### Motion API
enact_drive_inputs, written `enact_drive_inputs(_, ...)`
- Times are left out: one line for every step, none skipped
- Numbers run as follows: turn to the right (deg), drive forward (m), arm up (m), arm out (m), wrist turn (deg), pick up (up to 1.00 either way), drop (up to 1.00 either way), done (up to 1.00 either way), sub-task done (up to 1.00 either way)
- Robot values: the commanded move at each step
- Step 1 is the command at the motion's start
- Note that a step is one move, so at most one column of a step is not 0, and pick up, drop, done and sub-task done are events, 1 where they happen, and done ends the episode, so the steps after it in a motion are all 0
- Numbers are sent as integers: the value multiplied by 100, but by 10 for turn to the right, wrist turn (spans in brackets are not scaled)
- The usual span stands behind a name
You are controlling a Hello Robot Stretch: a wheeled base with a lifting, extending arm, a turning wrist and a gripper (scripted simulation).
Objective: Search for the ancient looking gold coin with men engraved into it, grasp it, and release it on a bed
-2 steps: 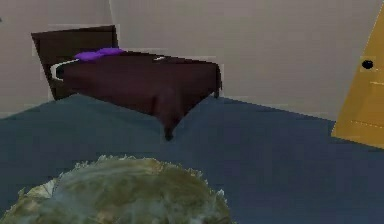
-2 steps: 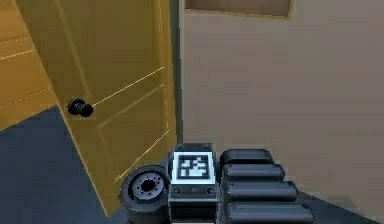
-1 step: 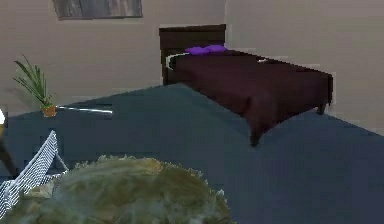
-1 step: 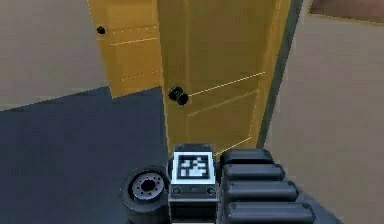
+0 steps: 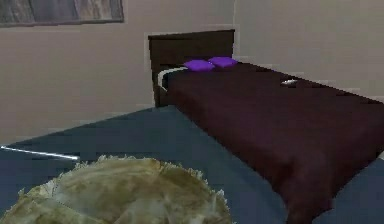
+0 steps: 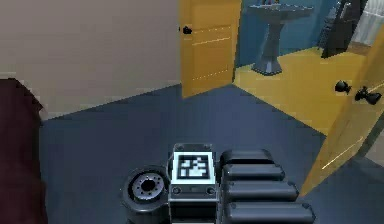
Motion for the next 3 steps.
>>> enact_drive_inputs(0, 40, 0, 0, 0, 0, 0, 0, 0)
enact_drive_inputs(-240, 0, 0, 0, 0, 0, 0, 0, 0)
enact_drive_inputs(0, 100, 0, 0, 0, 0, 0, 0, 0)
